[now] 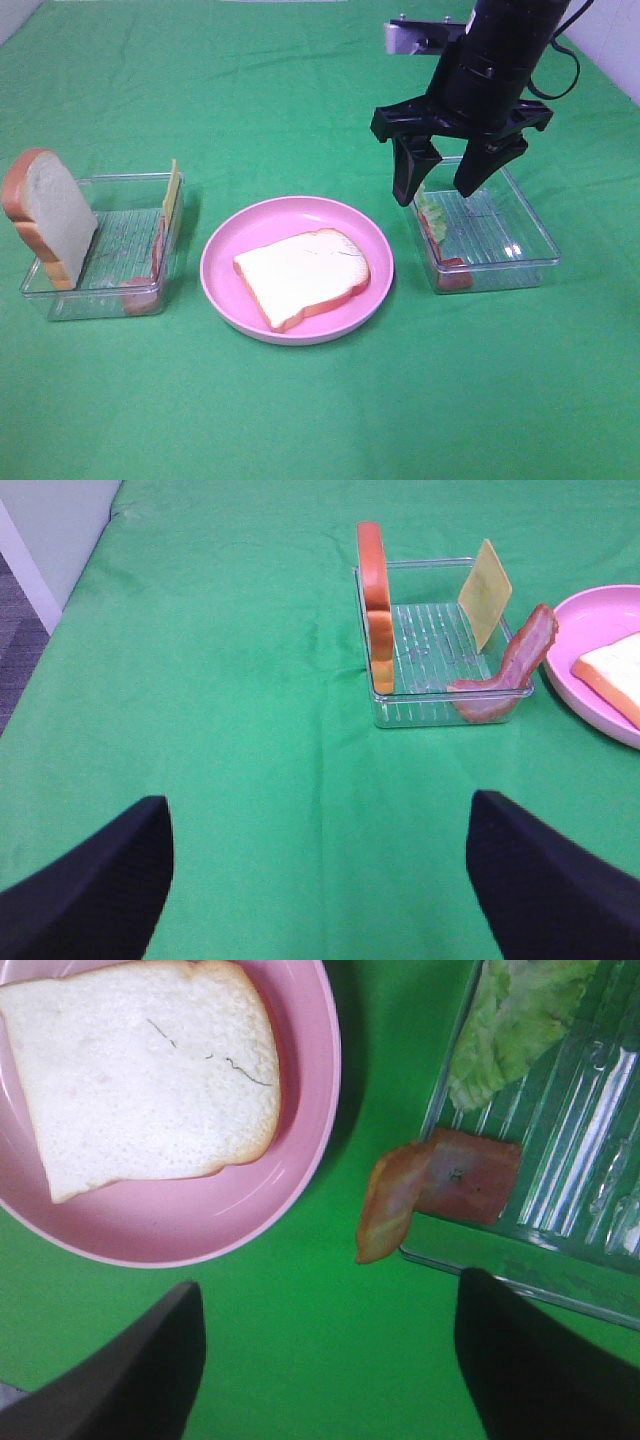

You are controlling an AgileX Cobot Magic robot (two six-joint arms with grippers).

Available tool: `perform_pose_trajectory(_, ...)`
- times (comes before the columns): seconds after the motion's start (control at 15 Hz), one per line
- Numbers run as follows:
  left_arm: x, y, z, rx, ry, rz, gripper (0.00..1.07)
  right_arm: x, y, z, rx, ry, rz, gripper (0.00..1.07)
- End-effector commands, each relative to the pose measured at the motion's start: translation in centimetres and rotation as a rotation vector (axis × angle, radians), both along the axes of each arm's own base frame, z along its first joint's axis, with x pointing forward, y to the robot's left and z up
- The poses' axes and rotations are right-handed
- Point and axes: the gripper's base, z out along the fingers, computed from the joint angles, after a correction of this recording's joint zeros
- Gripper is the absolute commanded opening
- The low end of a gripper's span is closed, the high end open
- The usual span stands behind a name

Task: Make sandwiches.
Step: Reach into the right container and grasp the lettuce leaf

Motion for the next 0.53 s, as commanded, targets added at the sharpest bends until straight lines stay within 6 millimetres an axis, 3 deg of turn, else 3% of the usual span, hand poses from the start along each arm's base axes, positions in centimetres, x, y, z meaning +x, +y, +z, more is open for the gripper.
perform_pose_trajectory(0.07, -0.3, 0.0, 0.1, 0.005, -0.029, 0.002, 0.77, 0.9, 0.1, -1.5, -0.021, -0.027, -0.010, 0.67)
perform_pose_trajectory(0.53, -0.3, 0.0, 0.1, 0.005, -0.029, 0.002, 0.77, 3.7, 0.3, -1.4, 0.005, -0.314, -0.034, 0.67)
